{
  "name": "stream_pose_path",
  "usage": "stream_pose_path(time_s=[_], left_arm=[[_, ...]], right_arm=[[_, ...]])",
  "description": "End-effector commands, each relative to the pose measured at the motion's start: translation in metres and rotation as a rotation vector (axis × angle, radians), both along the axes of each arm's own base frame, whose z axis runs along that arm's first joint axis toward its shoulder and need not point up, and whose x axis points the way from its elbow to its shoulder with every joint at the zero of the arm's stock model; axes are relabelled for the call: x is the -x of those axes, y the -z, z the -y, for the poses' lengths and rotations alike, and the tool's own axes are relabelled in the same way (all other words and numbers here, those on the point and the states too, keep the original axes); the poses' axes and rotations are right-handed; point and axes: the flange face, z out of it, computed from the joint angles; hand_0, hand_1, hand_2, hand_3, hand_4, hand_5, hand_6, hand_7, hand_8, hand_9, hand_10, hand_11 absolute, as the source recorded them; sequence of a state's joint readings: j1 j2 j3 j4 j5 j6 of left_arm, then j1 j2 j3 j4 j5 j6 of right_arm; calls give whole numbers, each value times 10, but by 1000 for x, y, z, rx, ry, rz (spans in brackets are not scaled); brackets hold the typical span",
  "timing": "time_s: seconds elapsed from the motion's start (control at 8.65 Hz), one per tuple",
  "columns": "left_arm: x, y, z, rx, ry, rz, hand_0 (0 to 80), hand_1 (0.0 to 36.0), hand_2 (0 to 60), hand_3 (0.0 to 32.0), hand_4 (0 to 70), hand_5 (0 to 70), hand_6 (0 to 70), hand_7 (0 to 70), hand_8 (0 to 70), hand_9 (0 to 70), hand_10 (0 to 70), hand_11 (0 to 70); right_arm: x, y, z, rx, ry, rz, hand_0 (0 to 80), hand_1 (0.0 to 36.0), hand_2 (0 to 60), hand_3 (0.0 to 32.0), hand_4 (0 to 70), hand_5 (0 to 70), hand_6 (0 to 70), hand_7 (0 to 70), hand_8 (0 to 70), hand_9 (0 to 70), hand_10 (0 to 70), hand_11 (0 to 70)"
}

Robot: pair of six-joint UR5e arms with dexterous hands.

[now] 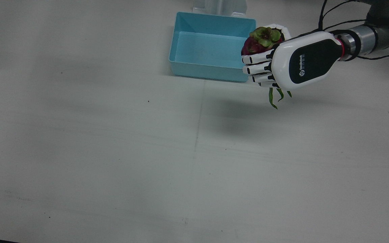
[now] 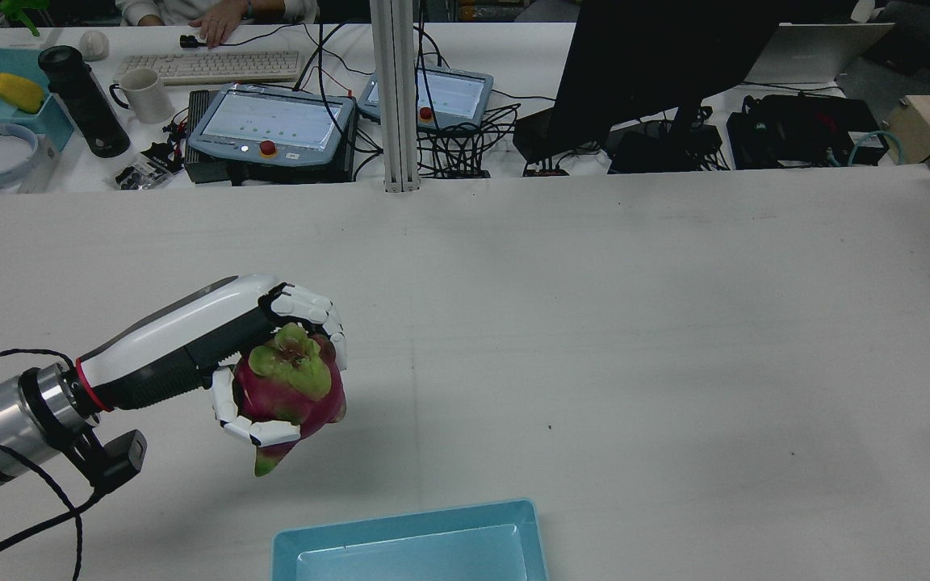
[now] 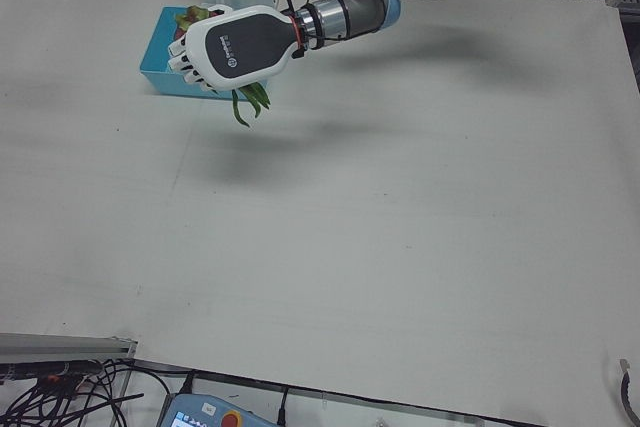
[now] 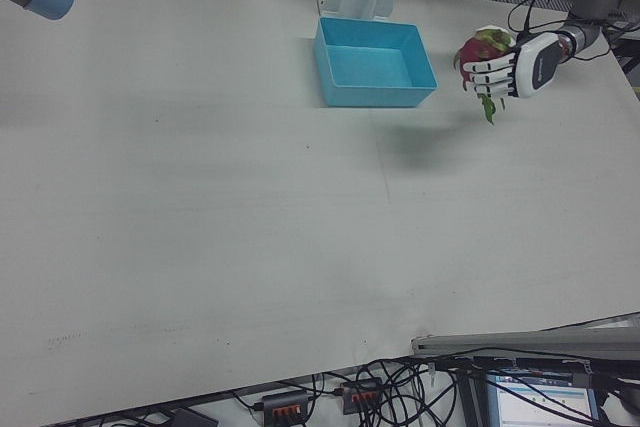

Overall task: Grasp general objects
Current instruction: 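Carry the dragon fruit toward the light-blue tray and lower it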

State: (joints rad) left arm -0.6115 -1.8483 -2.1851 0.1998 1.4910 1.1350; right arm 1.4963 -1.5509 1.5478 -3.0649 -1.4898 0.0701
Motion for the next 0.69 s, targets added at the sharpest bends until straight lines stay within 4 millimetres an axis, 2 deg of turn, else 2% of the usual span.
stream_pose_path(time_s=[0.0, 0.12, 0.23, 0.58], left_arm=[[-100, 86, -114, -69, -129, 9, 573, 293, 600, 0, 410, 700, 700, 700, 700, 700, 700, 700], [-117, 121, -140, -88, -139, 25, 570, 291, 600, 0, 401, 700, 700, 700, 700, 700, 700, 700], [-128, 133, -158, -108, -153, 34, 567, 286, 600, 0, 395, 700, 700, 700, 700, 700, 700, 700], [-134, 126, -157, -92, -136, 56, 561, 269, 600, 0, 386, 700, 700, 700, 700, 700, 700, 700]], right_arm=[[0, 0, 0, 0, 0, 0, 0, 0, 0, 0, 0, 0, 0, 0, 0, 0, 0, 0], [0, 0, 0, 0, -1, 0, 0, 0, 0, 0, 0, 0, 0, 0, 0, 0, 0, 0], [0, 0, 0, 0, 0, 0, 0, 0, 0, 0, 0, 0, 0, 0, 0, 0, 0, 0], [0, 0, 0, 0, -1, 0, 0, 0, 0, 0, 0, 0, 0, 0, 0, 0, 0, 0]])
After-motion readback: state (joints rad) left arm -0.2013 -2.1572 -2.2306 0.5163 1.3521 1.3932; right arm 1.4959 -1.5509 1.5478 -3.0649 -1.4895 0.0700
